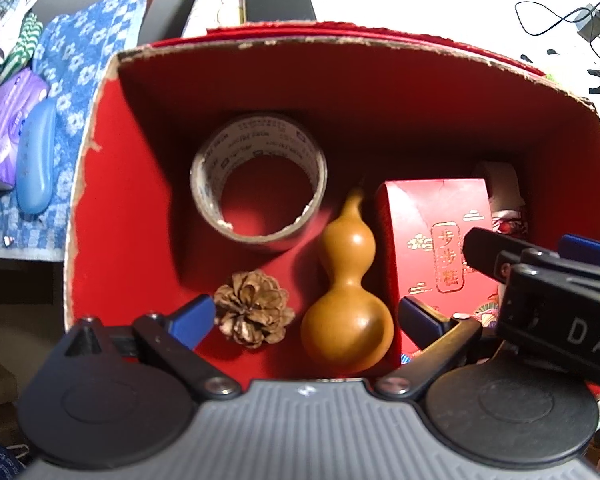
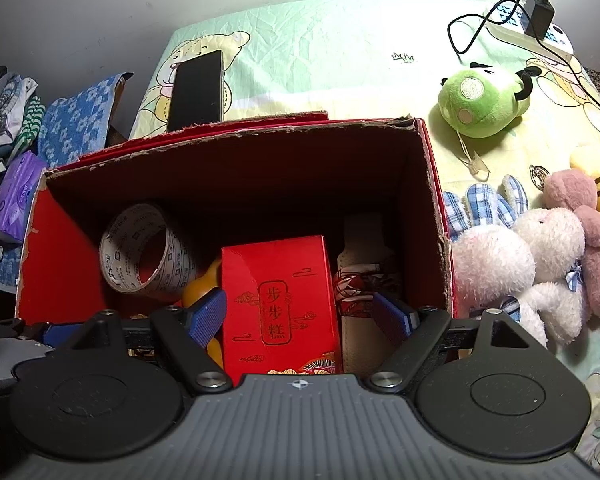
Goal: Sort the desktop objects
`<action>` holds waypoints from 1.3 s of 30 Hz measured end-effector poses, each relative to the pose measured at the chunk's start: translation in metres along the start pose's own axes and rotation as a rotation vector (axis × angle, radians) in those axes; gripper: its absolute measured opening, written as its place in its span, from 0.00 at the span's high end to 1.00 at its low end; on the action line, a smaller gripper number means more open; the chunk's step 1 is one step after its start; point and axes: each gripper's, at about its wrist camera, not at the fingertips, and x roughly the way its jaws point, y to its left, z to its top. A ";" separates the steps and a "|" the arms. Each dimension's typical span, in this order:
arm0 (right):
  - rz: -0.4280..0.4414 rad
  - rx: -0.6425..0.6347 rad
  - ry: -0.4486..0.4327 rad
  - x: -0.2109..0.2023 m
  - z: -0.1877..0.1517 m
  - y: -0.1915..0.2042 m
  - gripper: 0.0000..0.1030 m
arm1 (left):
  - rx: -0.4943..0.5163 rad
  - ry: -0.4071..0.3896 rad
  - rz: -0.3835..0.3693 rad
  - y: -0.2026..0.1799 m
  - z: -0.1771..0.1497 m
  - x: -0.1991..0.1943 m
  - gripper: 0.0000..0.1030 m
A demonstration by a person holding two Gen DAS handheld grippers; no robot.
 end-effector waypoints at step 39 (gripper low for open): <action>-0.045 -0.035 0.026 -0.008 -0.023 0.003 0.20 | 0.021 -0.058 0.027 0.001 -0.066 -0.016 0.08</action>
